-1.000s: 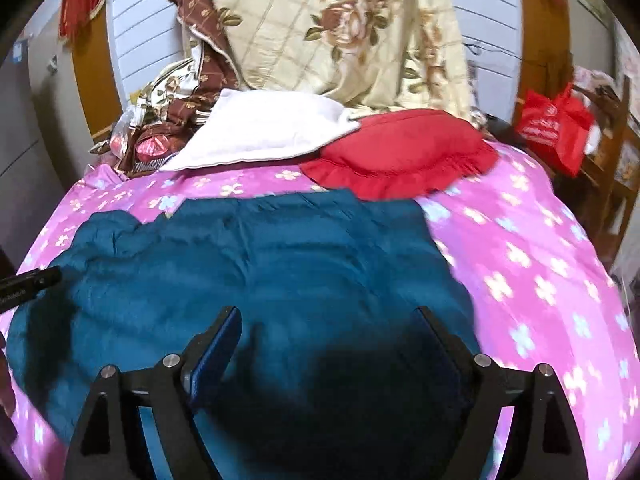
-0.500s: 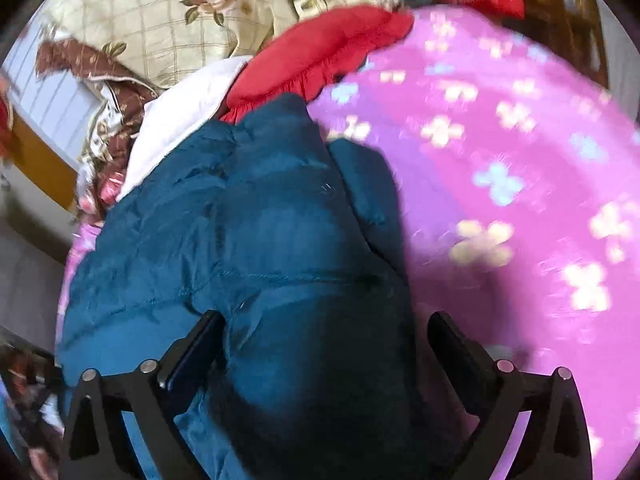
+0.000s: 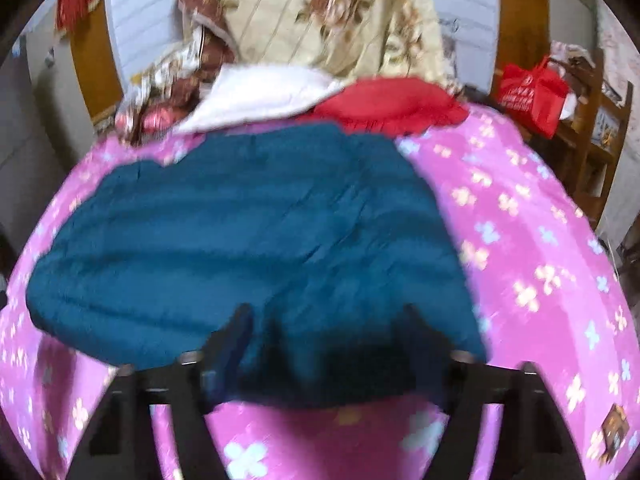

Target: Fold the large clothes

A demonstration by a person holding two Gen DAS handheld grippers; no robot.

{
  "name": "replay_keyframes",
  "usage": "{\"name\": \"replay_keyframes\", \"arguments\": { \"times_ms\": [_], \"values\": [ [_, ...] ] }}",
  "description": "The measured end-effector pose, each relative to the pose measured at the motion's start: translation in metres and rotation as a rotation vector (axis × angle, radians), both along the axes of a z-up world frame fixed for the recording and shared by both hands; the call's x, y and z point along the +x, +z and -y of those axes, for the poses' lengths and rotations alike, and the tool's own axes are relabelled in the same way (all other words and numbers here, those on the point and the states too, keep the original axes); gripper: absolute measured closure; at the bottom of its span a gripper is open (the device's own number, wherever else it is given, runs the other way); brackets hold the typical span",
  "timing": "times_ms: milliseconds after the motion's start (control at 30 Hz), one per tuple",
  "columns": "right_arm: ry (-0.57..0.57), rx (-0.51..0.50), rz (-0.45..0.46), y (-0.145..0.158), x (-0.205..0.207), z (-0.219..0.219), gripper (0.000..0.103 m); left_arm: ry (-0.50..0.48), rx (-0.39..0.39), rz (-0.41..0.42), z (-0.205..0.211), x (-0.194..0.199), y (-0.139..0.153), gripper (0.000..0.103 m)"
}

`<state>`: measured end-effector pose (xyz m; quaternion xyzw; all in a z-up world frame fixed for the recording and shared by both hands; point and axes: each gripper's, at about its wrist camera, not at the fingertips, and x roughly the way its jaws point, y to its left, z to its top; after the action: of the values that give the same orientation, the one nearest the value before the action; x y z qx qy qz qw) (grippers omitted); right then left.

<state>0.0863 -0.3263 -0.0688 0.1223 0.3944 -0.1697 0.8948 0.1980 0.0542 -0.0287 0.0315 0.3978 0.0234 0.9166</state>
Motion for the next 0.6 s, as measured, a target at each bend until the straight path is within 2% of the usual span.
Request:
{"name": "replay_keyframes", "arguments": {
  "times_ms": [67, 300, 433, 600],
  "values": [
    [0.025, 0.023, -0.007, -0.005, -0.006, -0.016, 0.047, 0.016, -0.037, -0.003, -0.004, -0.02, 0.002, 0.042],
    [0.067, 0.078, 0.065, 0.0, -0.068, -0.069, 0.047, 0.066, -0.129, -0.012, -0.01, -0.082, 0.006, 0.042],
    [0.067, 0.083, 0.058, -0.007, -0.102, -0.095, 0.046, 0.056, -0.143, -0.011, -0.005, -0.11, 0.007, 0.042],
    [0.063, 0.074, 0.059, -0.008, -0.131, -0.111, 0.04, 0.014, -0.14, 0.001, 0.009, -0.141, 0.014, 0.042]
  ]
}}
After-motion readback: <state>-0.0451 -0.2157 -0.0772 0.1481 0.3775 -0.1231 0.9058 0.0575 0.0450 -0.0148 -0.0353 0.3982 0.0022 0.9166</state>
